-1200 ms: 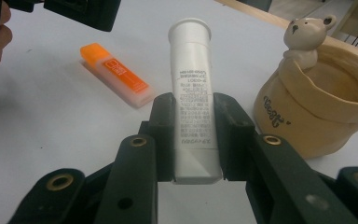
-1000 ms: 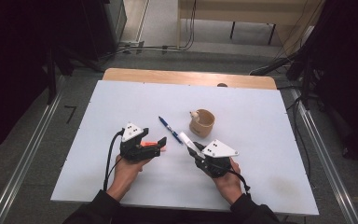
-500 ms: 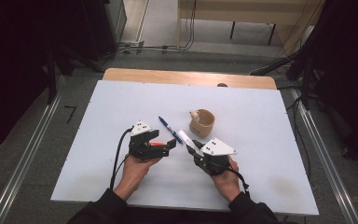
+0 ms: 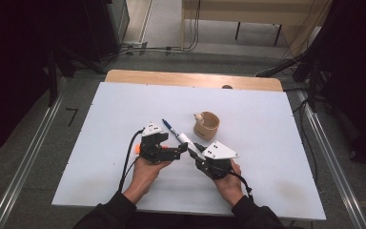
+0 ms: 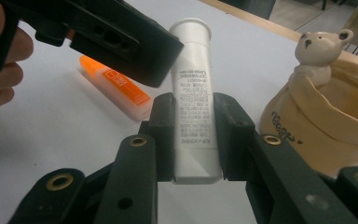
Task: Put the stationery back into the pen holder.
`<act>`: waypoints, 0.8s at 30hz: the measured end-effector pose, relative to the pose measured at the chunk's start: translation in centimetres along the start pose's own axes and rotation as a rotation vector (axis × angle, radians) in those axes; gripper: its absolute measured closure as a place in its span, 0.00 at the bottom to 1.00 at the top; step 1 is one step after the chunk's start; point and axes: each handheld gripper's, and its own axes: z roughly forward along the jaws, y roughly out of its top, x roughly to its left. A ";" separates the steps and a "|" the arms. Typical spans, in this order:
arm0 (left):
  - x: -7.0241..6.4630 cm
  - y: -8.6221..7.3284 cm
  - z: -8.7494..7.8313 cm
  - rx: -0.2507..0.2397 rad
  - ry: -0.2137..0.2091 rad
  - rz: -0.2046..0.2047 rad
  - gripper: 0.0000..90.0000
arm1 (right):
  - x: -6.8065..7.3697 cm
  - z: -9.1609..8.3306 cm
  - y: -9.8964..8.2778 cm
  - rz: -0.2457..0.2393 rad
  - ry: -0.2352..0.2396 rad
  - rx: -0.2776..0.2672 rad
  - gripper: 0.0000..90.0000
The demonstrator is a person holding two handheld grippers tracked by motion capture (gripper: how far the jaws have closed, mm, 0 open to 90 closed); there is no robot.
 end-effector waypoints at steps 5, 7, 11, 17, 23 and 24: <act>-0.1 0.1 0.3 0.006 -0.019 -0.009 0.15 | 0.2 0.2 0.0 -0.006 0.003 -0.002 0.76; -0.2 0.1 0.5 0.009 -0.031 -0.008 0.16 | 0.3 0.3 0.0 -0.012 0.007 -0.007 0.76; -0.4 0.0 0.7 0.018 -0.055 -0.011 0.20 | 0.4 0.4 0.0 -0.011 0.008 -0.006 0.76; -0.4 0.0 0.9 0.017 -0.072 -0.027 0.25 | 0.5 0.3 0.1 -0.014 0.004 -0.015 0.76; -0.4 0.0 0.9 0.012 -0.096 -0.042 0.30 | 0.6 0.3 0.1 -0.017 0.003 -0.025 0.76; -0.4 0.0 0.9 0.010 -0.100 -0.041 0.31 | 0.6 0.3 0.1 -0.018 0.000 -0.027 0.76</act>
